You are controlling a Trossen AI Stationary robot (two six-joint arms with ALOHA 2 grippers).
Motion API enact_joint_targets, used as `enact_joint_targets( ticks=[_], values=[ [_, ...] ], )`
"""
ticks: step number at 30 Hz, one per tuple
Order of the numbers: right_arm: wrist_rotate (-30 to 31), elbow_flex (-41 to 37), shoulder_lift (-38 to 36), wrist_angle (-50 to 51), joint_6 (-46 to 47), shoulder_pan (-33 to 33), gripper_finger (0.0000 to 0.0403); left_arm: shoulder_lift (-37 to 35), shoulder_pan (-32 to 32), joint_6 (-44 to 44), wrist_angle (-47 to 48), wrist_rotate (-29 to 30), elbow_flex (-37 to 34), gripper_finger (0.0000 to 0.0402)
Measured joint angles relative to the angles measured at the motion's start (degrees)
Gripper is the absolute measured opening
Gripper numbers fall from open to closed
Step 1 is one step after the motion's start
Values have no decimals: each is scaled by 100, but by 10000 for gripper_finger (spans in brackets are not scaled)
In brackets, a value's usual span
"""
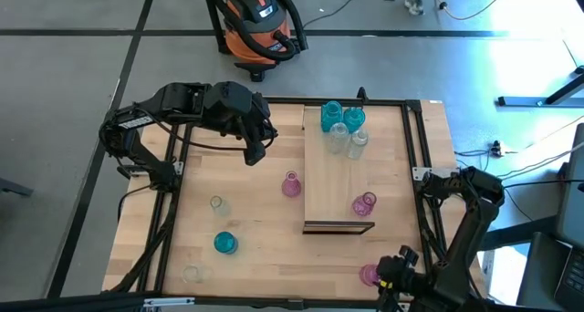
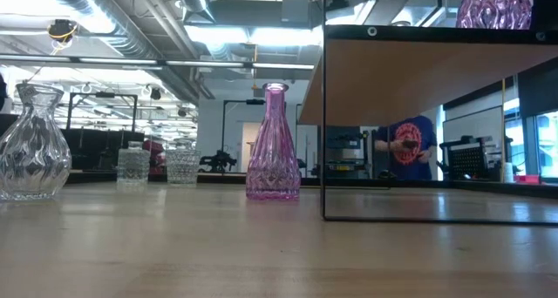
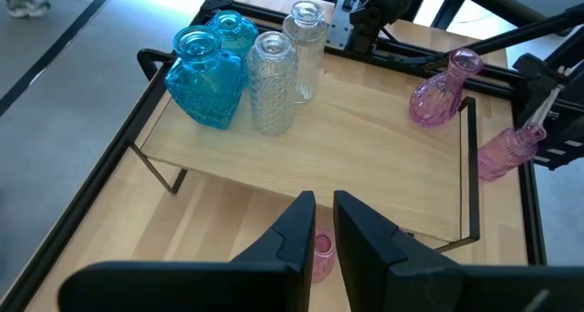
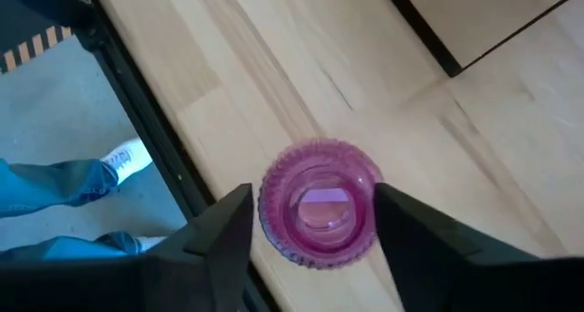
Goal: Sort vases onto shelf
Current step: Put the pink vase on the shelf aligned with the other pink vase
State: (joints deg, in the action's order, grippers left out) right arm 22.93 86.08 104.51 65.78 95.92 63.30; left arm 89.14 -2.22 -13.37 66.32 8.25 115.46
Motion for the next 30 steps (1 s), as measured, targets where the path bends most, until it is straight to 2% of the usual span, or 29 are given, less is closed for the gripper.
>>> enact_joint_targets(
  ticks=[6,16,19,22,30],
  values=[
    [-3,0,-2,-16,0,-45,81,0,0,0,0,0,0,37],
    [-419,25,-199,-66,-231,-183,80,0,2,34,0,2,0,37],
    [-556,266,-367,10,-887,-419,80,0,2,37,0,2,0,37],
    [-431,696,-470,264,-1618,-705,80,0,1,37,0,2,0,37],
    [-310,2528,-494,1190,-3779,-1532,80,0,1,33,0,2,0,37]
  ],
)
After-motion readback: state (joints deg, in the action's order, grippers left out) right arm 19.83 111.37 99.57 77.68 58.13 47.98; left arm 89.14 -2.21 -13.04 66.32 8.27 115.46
